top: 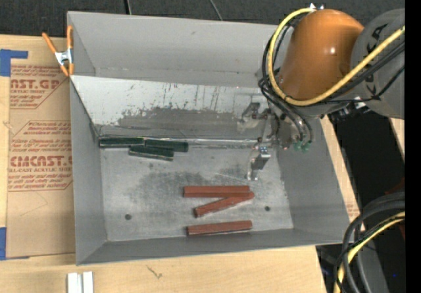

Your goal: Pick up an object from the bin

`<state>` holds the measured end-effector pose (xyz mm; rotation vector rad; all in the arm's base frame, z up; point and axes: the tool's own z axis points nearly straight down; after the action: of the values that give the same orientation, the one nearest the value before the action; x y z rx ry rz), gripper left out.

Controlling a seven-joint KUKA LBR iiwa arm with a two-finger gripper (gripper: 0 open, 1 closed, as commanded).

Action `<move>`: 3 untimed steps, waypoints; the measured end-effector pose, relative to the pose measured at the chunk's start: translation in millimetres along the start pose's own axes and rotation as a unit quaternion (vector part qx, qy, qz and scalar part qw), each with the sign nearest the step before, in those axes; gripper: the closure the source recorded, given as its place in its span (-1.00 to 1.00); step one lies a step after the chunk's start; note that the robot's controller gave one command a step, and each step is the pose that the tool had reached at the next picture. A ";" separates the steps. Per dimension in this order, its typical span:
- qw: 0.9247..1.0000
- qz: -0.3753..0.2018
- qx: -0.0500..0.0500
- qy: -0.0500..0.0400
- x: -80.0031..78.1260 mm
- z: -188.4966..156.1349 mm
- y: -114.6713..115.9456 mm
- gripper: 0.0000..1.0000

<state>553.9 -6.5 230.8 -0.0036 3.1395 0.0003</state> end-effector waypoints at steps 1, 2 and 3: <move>1.000 0.000 0.000 0.000 0.0 0.0 0.0 -1.00; 1.000 0.000 0.000 -0.003 6.5 54.1 0.6 -1.00; 1.000 -0.009 0.000 -0.004 -12.6 152.3 15.8 1.00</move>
Offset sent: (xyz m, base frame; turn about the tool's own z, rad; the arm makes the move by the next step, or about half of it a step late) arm -0.0217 0.0022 -0.1608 -0.0030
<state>566.8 9.3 78.5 -0.0317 3.1310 0.0005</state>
